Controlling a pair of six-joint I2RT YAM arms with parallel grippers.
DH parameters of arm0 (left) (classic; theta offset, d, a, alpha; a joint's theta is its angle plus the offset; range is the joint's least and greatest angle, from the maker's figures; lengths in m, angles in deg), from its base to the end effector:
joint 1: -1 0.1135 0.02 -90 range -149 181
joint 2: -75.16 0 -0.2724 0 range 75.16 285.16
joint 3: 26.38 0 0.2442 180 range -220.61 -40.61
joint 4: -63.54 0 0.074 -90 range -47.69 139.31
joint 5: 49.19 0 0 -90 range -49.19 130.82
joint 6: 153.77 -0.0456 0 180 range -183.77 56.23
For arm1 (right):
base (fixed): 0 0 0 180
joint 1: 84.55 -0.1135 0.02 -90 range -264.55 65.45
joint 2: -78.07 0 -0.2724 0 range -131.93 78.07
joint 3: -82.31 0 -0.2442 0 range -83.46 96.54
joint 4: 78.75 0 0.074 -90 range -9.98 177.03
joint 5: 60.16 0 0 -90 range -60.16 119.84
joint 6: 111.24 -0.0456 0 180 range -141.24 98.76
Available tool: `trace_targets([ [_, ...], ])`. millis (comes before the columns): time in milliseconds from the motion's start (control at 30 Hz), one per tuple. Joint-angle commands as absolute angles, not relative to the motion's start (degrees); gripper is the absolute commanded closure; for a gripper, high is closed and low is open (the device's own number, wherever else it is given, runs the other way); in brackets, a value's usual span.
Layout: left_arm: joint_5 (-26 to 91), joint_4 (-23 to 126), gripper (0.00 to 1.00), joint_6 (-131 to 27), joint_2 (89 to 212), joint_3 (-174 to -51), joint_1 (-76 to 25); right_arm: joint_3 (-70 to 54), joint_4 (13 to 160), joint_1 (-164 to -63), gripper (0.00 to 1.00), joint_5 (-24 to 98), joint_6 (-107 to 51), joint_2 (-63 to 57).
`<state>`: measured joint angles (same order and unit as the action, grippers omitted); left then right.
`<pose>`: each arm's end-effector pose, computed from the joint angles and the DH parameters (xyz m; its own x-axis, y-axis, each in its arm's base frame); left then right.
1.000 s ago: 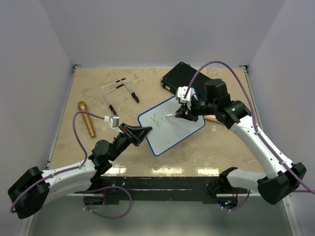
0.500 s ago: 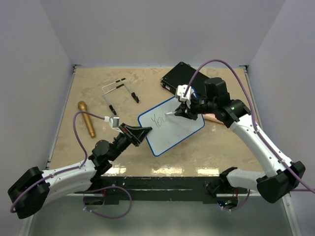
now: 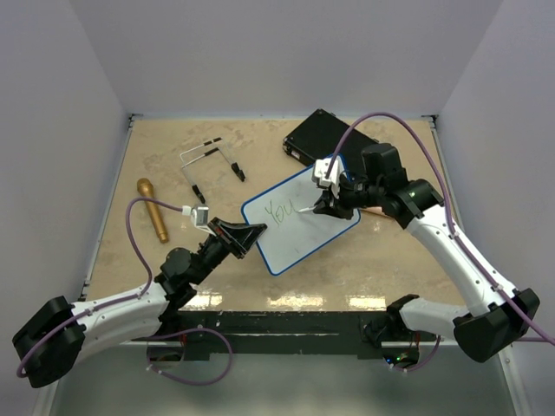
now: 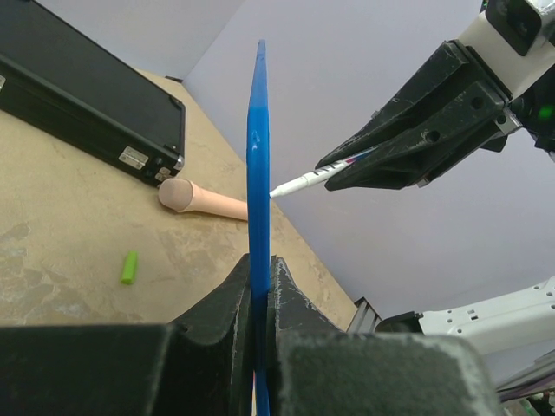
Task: Write a sentence on the whiteboard
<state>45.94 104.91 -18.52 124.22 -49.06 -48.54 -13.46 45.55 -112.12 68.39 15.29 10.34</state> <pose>0.1171 -0.1310 0.2417 -0.3802 -0.6442 -0.6636 0.6133 0.3615 -0.7023 0.1960 0.1344 0.3656 0.0201 -0.5147 -0.8572 -0.9683 0.2033 -0.1448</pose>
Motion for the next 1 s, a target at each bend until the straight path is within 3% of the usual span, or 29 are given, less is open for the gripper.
trace_targets([
  [0, 46.1, 116.1, 1.00, -17.9, 121.6, -49.3, -48.7, -8.7, 41.8, -110.4, 1.00, 71.1, 17.2, 11.4],
  [233, 45.8, 113.5, 1.00, -18.5, 119.8, -48.9, -48.7, -3.5, 39.1, -108.4, 1.00, 77.2, 17.4, 12.5],
  [967, 42.9, 116.4, 1.00, -17.6, 120.2, -48.3, -48.6, -8.8, 44.9, -104.4, 1.00, 79.9, 16.0, 16.4],
])
